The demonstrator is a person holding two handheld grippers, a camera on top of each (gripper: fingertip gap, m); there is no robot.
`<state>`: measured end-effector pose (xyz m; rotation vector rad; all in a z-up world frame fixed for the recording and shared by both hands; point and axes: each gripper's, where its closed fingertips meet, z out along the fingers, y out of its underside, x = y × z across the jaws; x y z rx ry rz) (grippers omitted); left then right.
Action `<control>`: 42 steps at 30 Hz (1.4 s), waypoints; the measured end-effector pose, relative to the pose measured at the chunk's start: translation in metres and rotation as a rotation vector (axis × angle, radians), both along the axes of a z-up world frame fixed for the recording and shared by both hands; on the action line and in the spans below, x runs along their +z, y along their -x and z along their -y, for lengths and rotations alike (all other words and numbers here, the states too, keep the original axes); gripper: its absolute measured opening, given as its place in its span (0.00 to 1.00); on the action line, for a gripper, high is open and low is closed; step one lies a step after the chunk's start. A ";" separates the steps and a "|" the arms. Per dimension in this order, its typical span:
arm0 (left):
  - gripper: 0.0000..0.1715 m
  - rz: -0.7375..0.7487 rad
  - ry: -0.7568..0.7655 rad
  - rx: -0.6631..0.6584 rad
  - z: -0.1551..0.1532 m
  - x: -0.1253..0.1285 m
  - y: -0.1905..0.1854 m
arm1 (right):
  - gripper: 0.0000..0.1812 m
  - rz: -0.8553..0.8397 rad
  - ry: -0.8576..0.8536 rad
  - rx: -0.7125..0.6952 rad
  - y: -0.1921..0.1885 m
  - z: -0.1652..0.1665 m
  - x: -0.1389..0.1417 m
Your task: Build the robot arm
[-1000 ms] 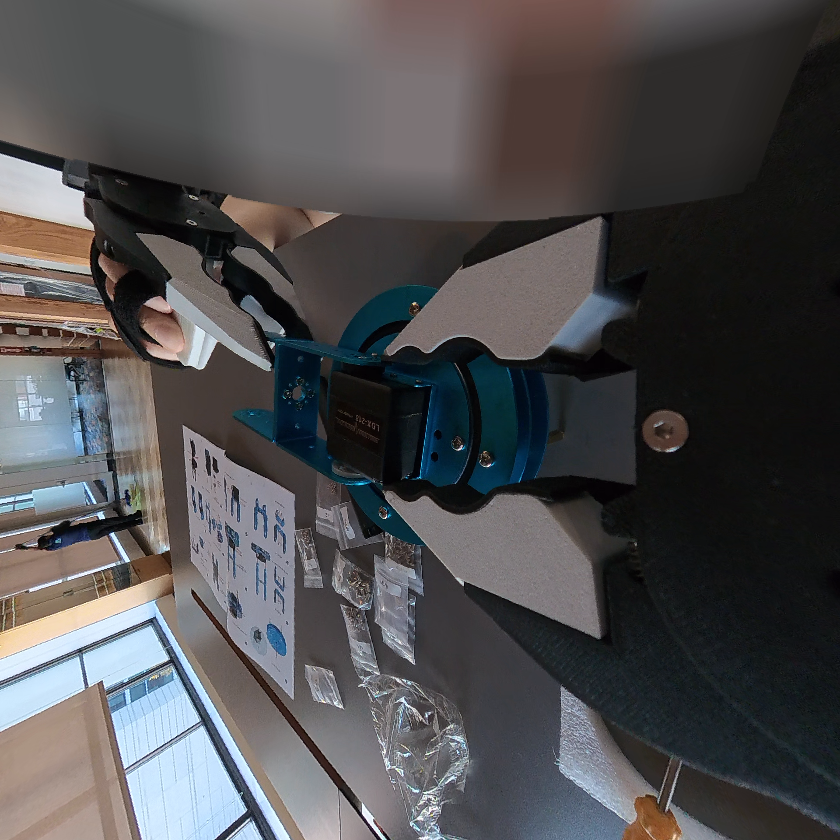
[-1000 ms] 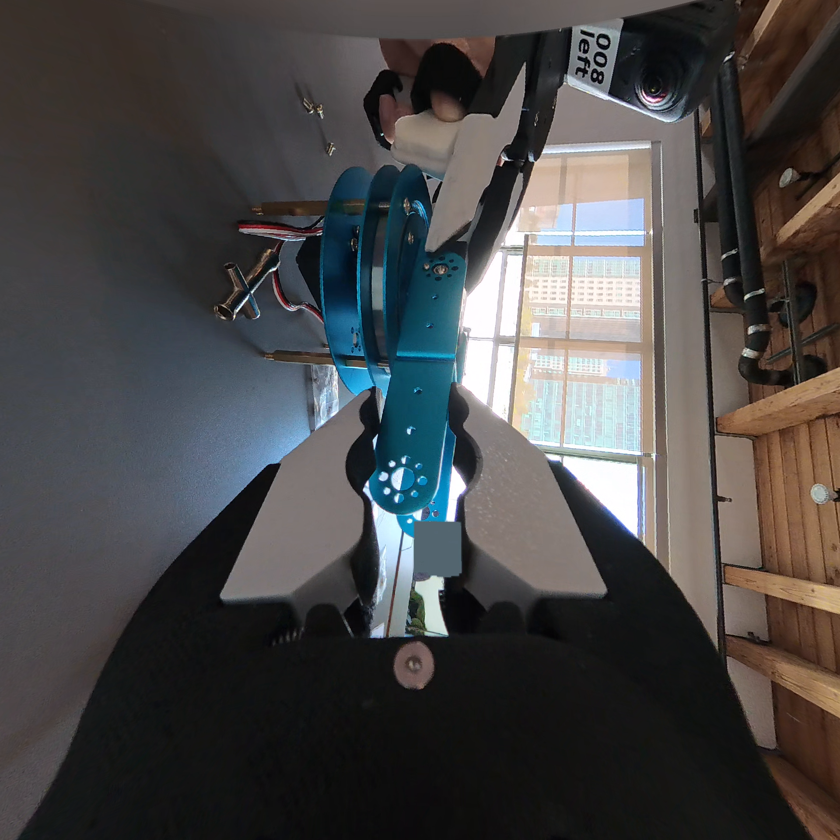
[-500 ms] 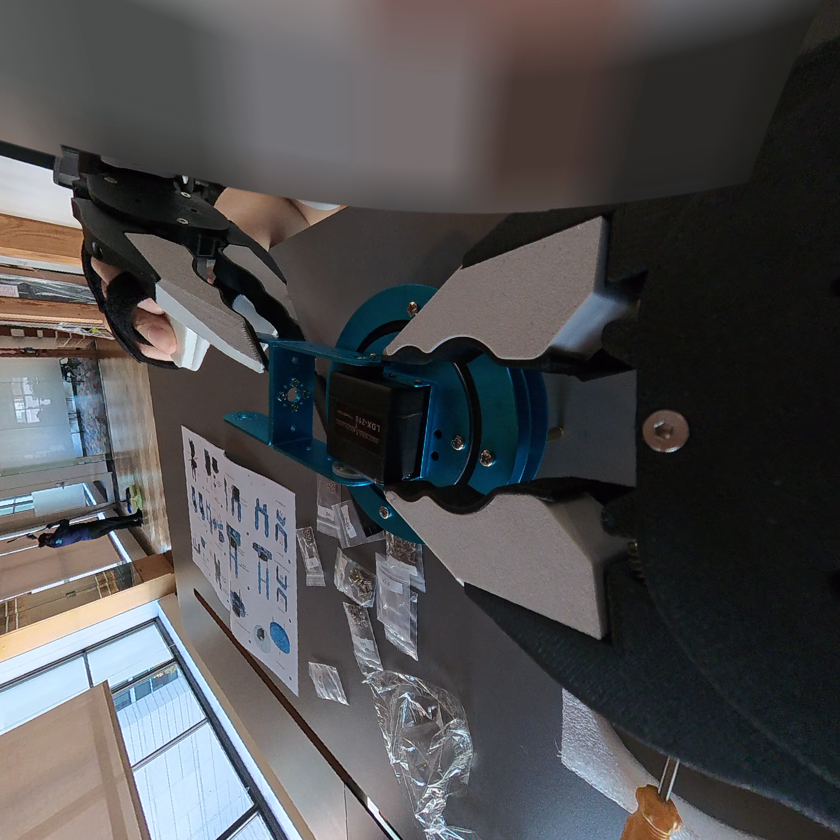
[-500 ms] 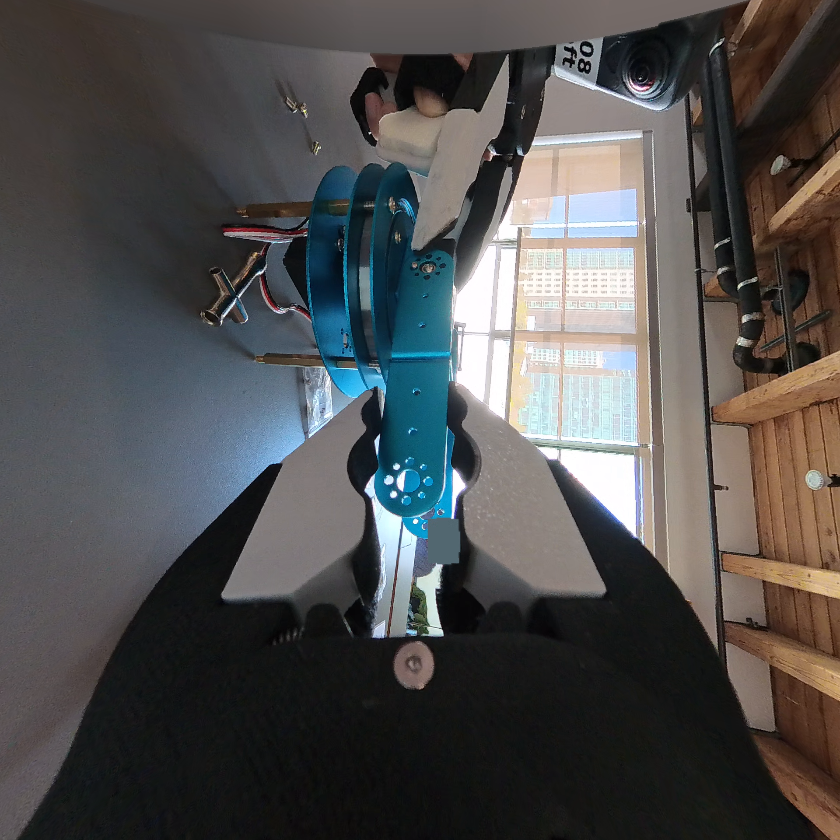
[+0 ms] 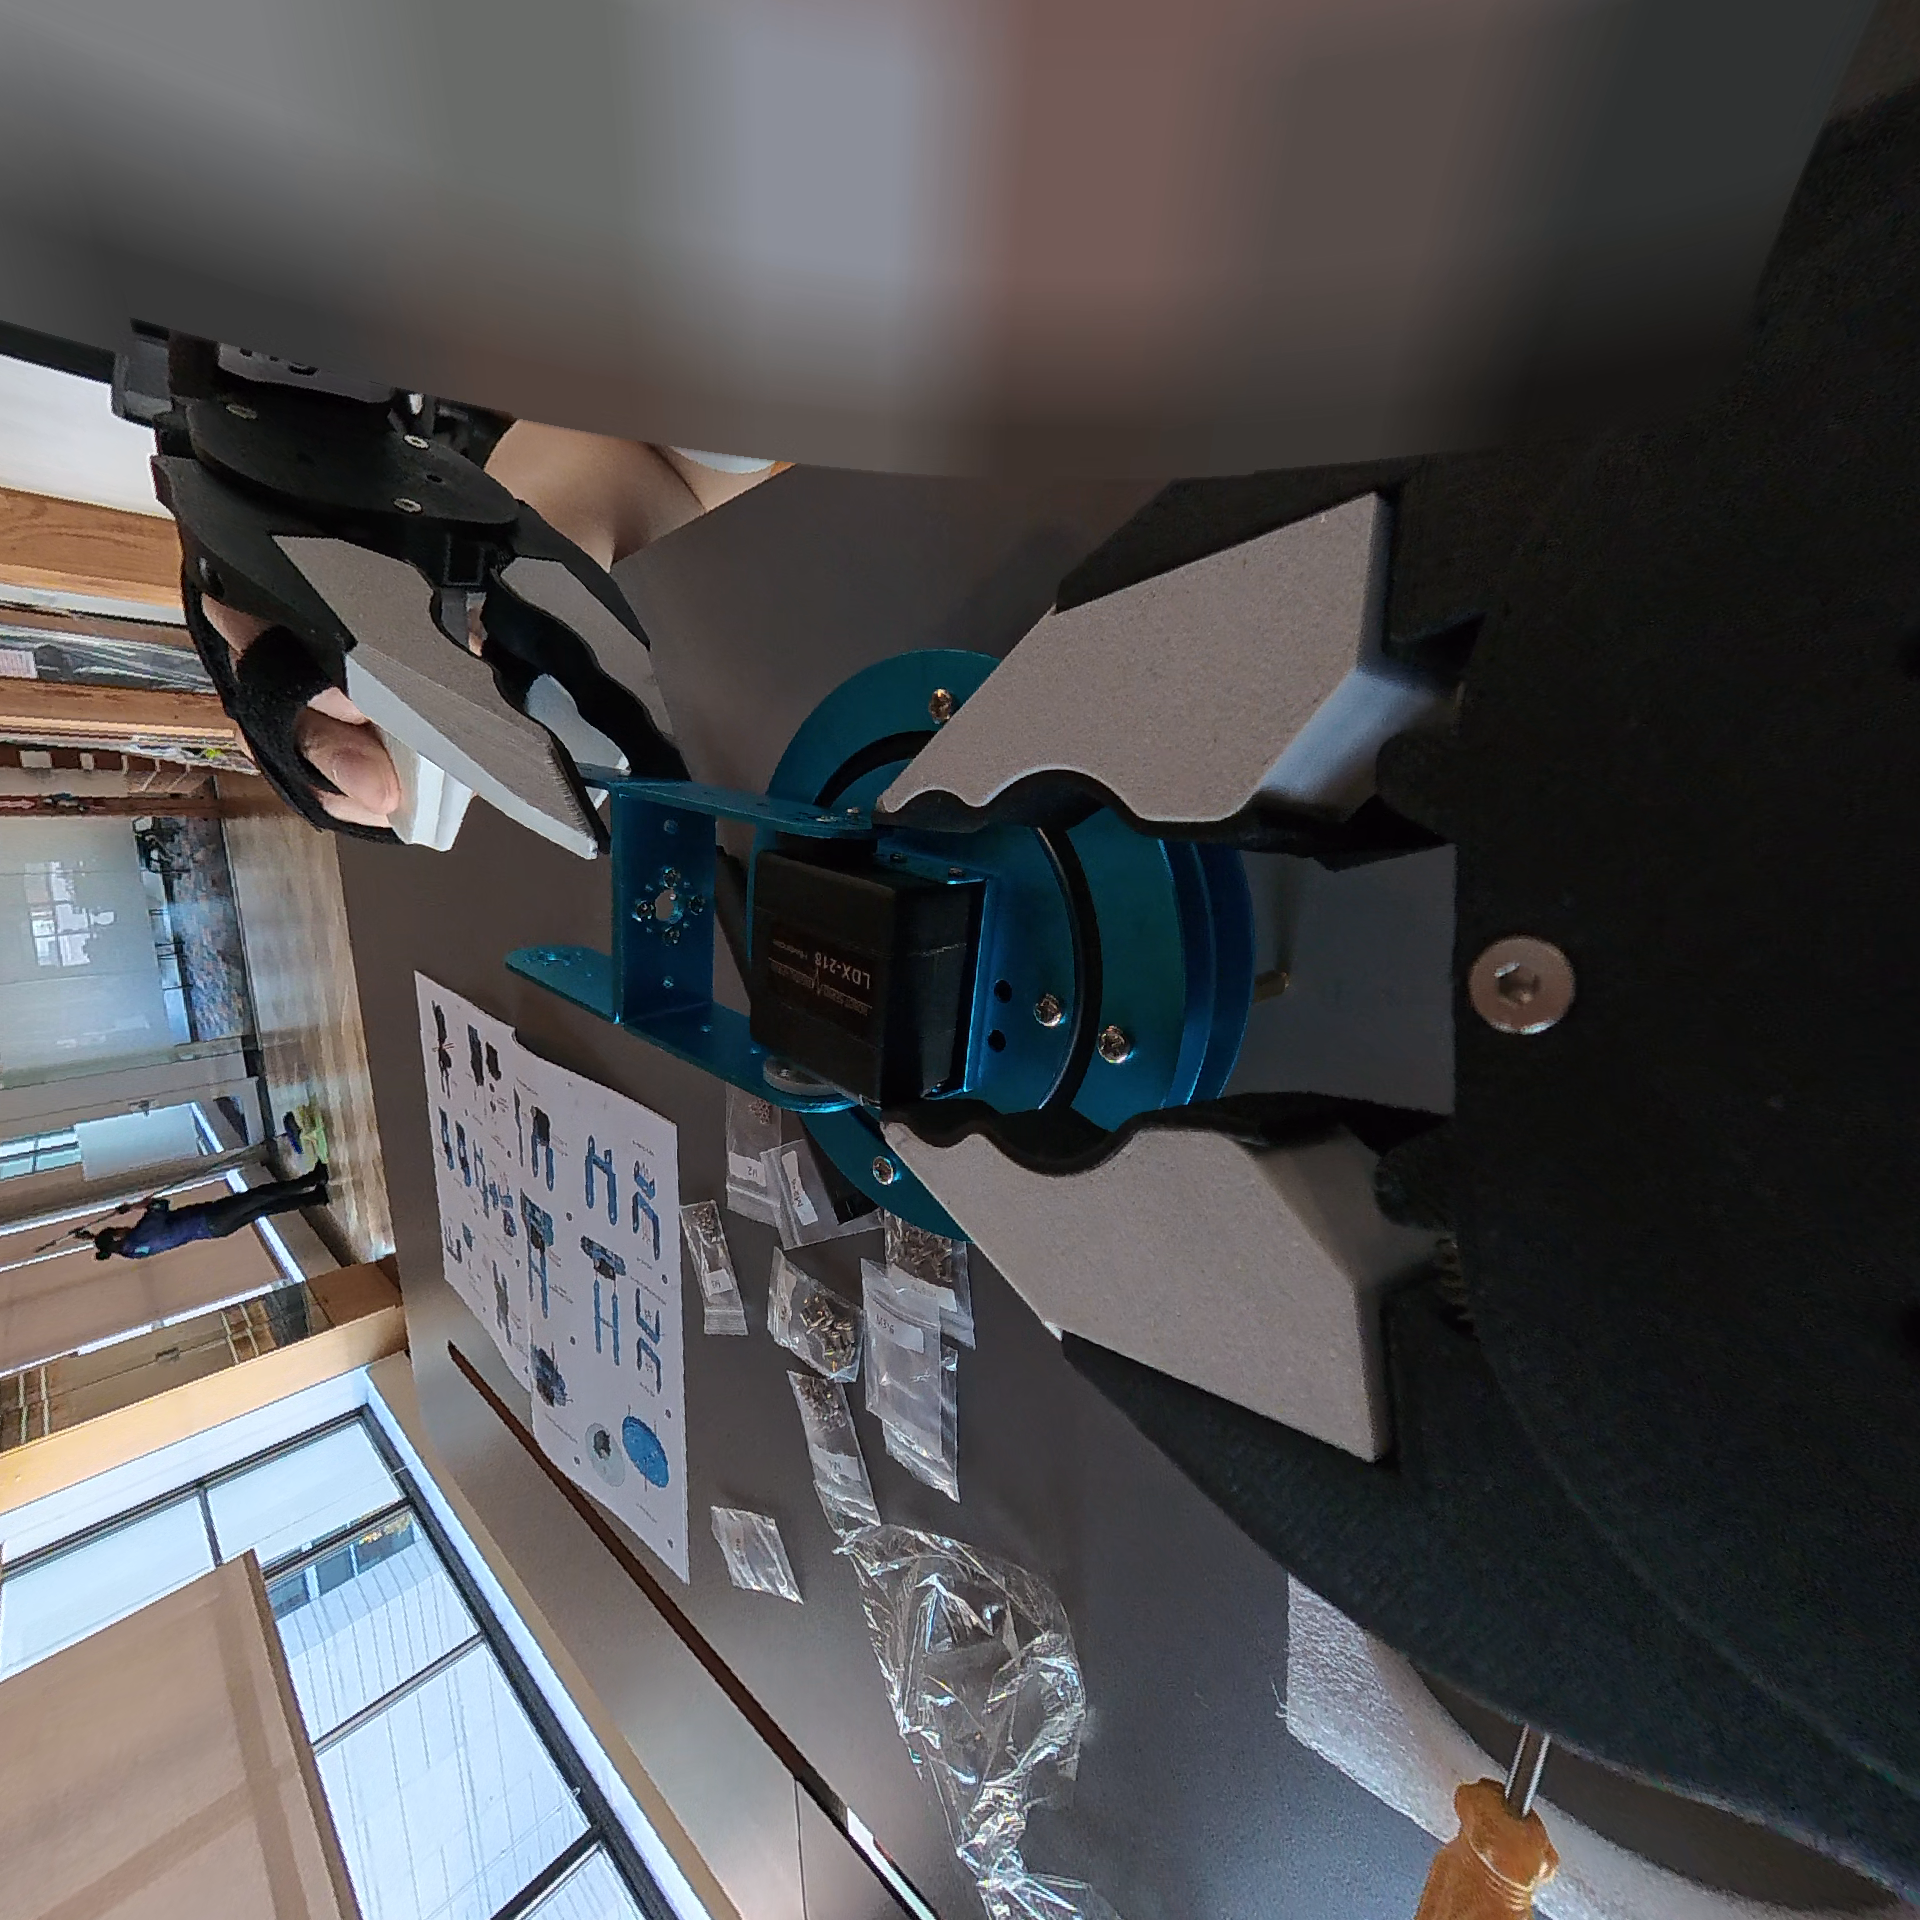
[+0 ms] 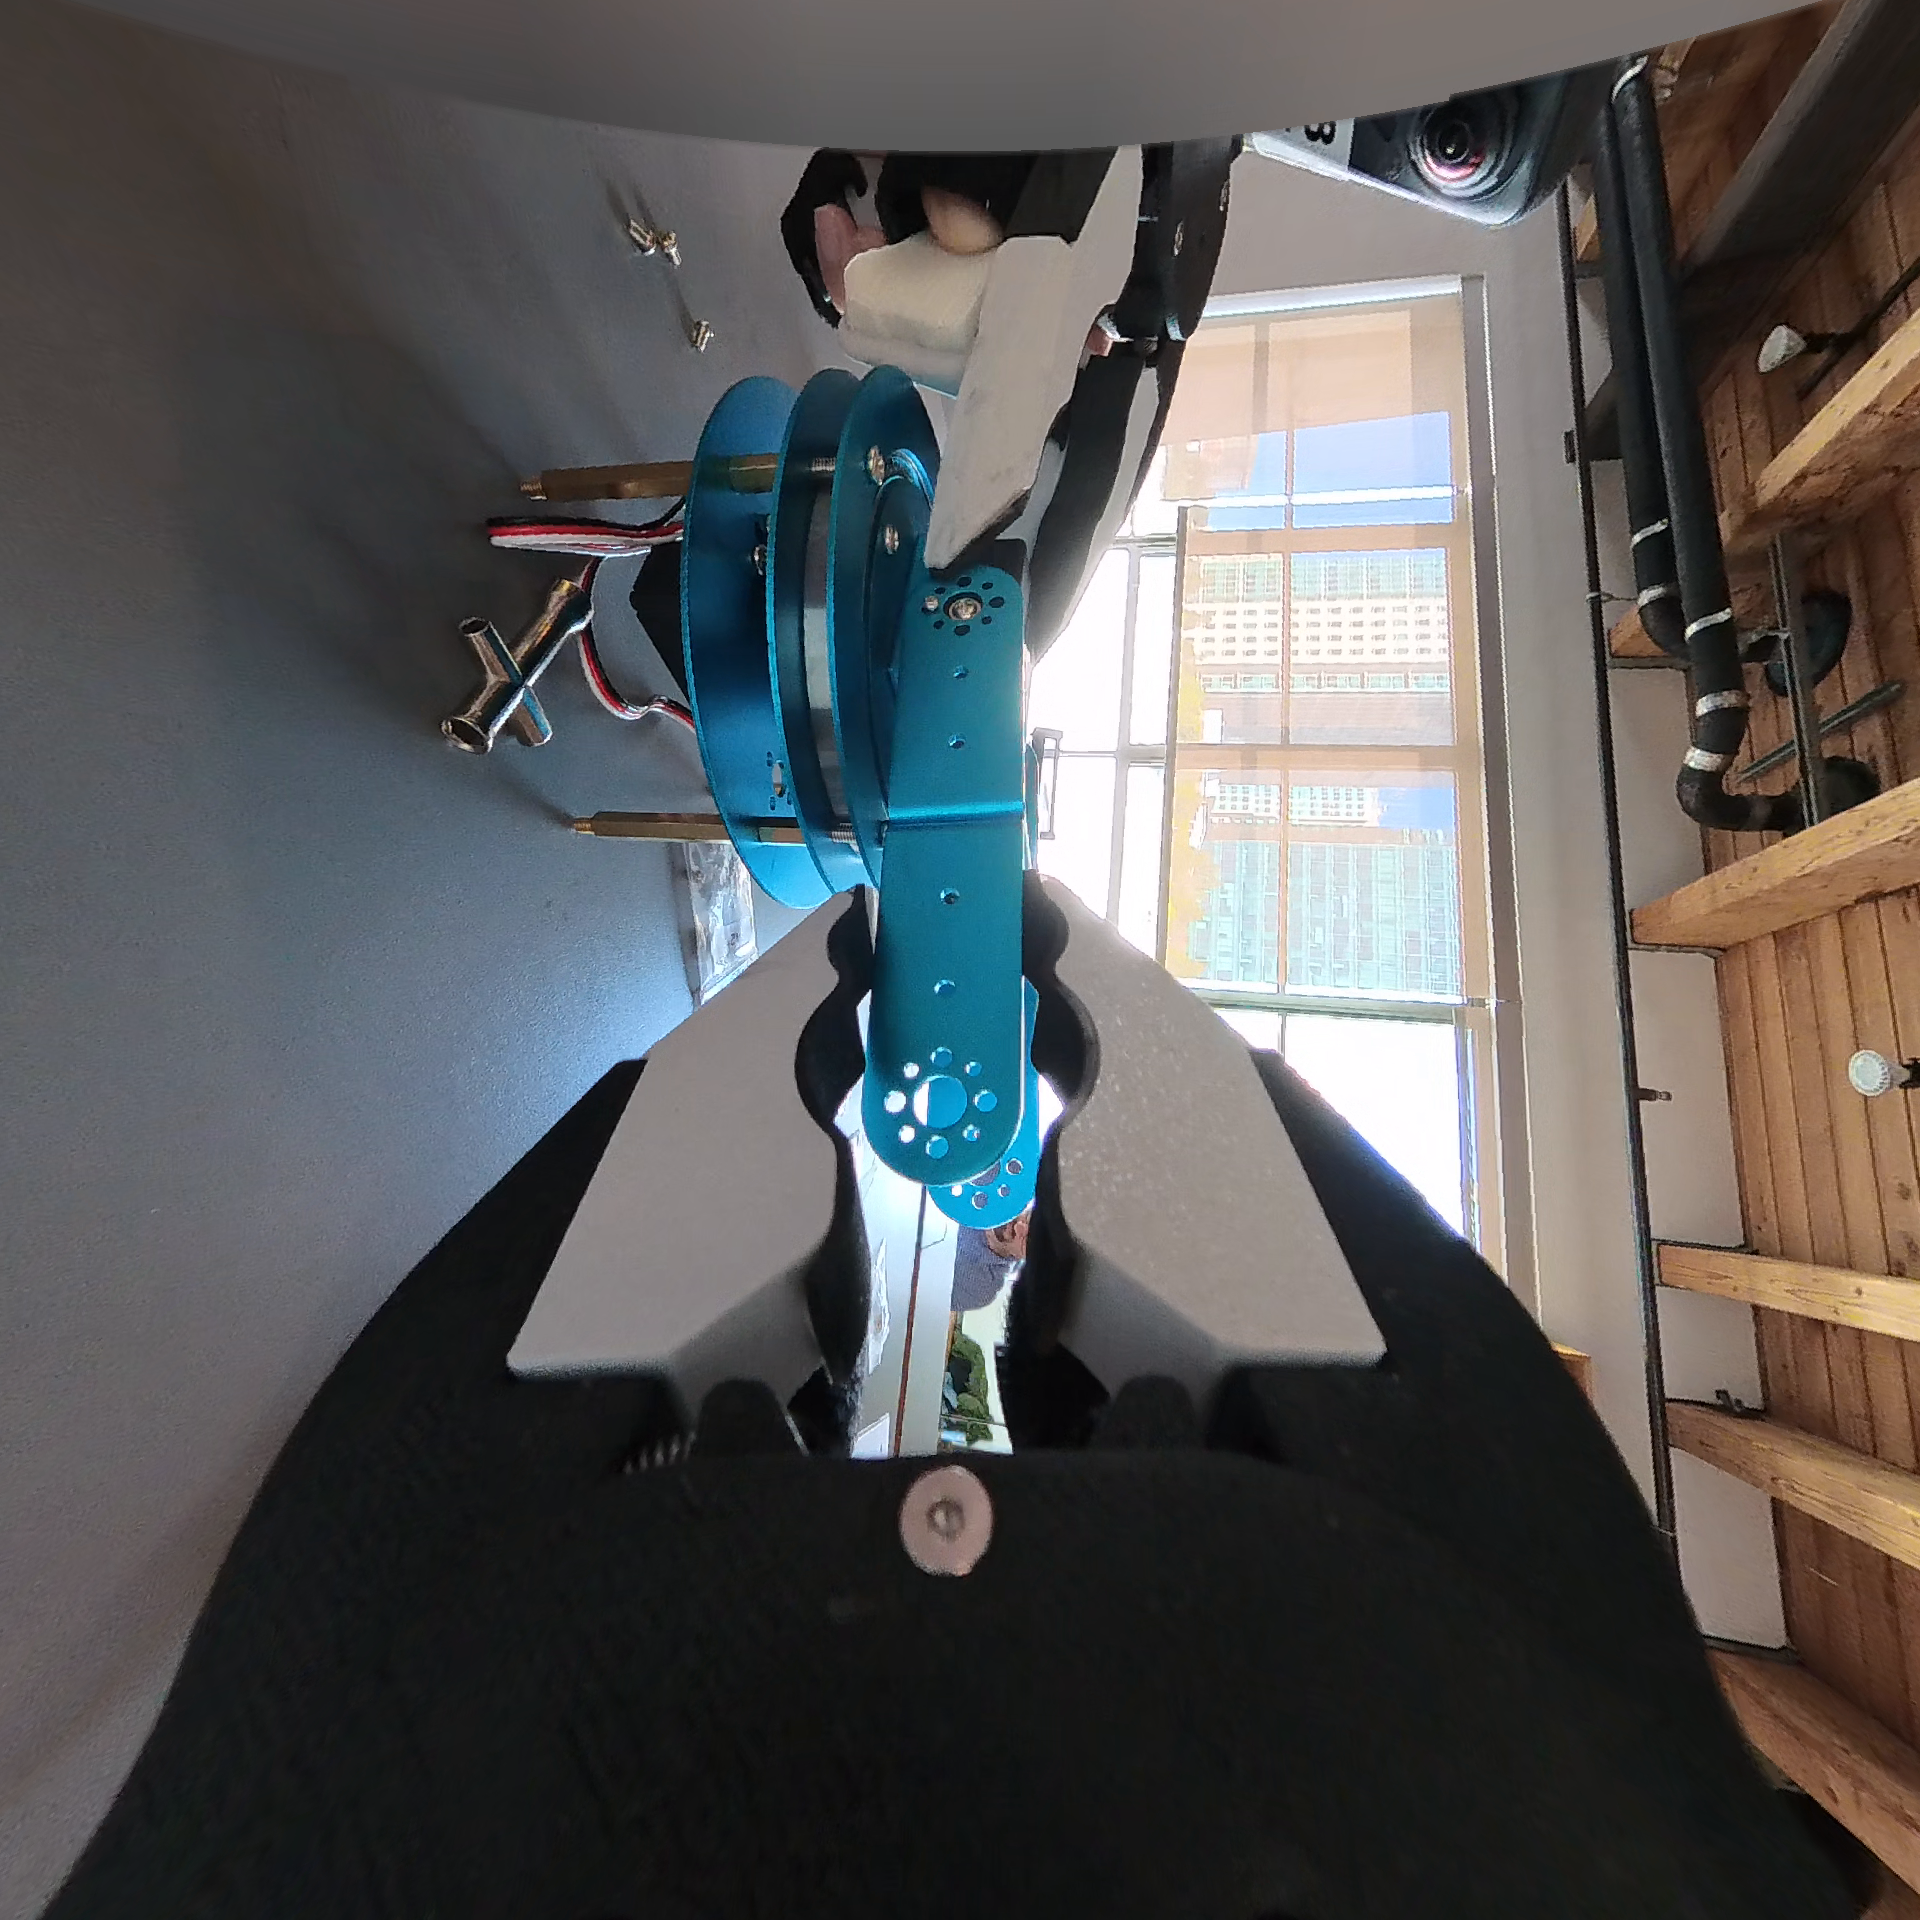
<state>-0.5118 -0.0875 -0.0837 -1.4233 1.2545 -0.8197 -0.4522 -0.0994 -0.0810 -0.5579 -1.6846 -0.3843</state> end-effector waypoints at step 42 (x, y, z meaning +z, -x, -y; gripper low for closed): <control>0.24 0.003 -0.001 0.001 -0.002 0.001 0.006 | 0.15 -0.002 0.003 -0.038 -0.003 0.002 -0.001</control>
